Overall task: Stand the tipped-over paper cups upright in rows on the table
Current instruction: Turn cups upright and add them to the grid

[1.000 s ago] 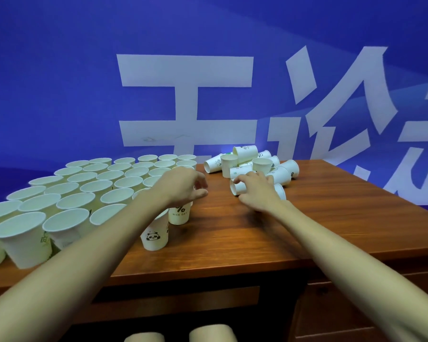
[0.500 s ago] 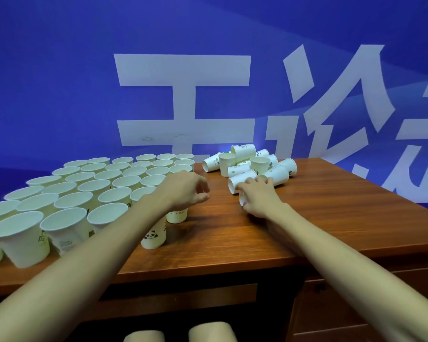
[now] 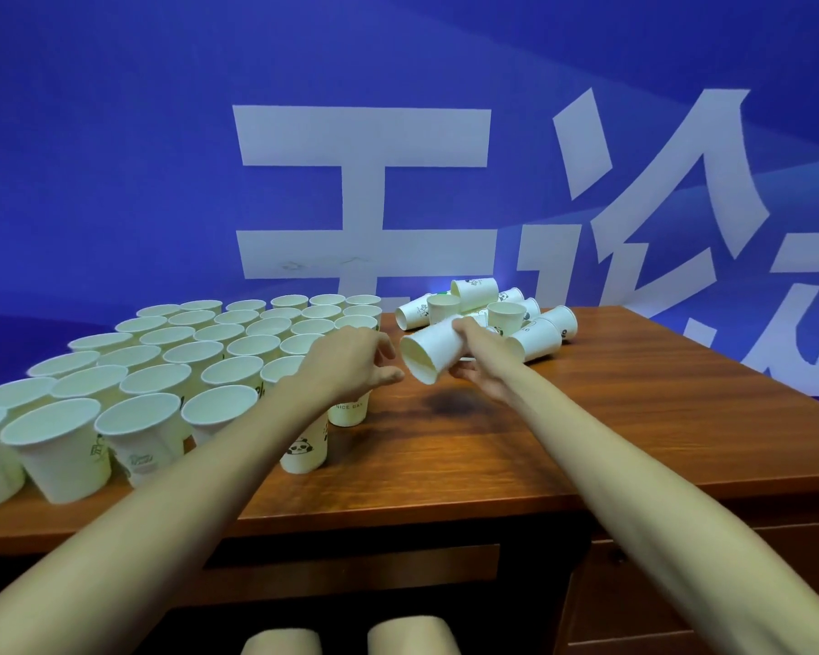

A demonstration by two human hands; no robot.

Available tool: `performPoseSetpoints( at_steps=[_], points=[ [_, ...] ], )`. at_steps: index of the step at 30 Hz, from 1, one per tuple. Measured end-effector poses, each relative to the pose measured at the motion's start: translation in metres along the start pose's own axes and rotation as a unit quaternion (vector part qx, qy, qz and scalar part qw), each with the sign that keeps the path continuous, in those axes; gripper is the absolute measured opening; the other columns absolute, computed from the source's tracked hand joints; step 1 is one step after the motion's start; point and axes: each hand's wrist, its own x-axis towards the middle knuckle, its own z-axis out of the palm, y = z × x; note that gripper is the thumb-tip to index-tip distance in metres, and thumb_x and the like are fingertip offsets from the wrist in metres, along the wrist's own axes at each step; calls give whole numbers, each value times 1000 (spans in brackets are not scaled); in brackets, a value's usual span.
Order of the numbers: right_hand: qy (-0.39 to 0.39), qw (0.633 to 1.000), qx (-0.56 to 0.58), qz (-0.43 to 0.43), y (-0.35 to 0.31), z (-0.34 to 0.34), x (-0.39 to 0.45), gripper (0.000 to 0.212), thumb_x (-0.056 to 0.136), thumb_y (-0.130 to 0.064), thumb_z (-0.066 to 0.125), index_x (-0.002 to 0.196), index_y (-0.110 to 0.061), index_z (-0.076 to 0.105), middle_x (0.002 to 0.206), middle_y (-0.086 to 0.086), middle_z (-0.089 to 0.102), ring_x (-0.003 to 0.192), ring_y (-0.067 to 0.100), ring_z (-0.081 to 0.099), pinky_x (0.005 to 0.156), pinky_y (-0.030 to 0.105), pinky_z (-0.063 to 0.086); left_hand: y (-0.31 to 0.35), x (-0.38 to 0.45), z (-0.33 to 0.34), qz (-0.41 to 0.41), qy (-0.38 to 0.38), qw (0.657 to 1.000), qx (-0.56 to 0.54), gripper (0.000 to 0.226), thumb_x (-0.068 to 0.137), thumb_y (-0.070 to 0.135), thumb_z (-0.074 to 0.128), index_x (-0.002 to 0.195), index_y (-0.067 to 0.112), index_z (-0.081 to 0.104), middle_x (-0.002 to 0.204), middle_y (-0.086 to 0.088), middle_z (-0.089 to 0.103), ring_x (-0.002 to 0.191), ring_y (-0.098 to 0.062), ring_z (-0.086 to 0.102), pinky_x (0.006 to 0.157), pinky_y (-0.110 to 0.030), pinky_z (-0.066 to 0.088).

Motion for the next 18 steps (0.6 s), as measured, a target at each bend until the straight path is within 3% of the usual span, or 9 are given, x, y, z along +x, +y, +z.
performPoseSetpoints(
  at_steps=[4,8,11,18],
  points=[
    [-54,986,139,74,13,5,0,14,94,-20,52,105,-12,52,97,16,57,95,29,59,79,36,53,3,0,1,-25,44,994,-95,35,85,54,62,99,25,74,93,4,70,86,-15,62,77,-39,55],
    [-73,966,226,102,21,8,-1,32,91,-14,54,122,-6,48,105,20,58,104,32,60,86,44,53,8,-1,-2,-38,72,979,-185,28,88,46,62,96,23,76,86,4,69,81,-12,61,75,-39,55],
    [-87,962,240,101,26,8,-2,42,89,-13,55,130,-5,47,113,21,57,104,33,61,86,46,54,12,-2,-3,-53,83,972,-215,25,88,37,63,97,18,77,87,0,72,80,-15,63,75,-41,55],
    [-80,975,198,61,31,-1,-5,38,88,-11,53,125,-3,51,108,19,56,89,27,58,79,37,55,12,-7,-8,-84,49,960,-264,19,86,27,66,88,11,78,83,-8,71,85,-25,63,76,-43,53]
  ],
)
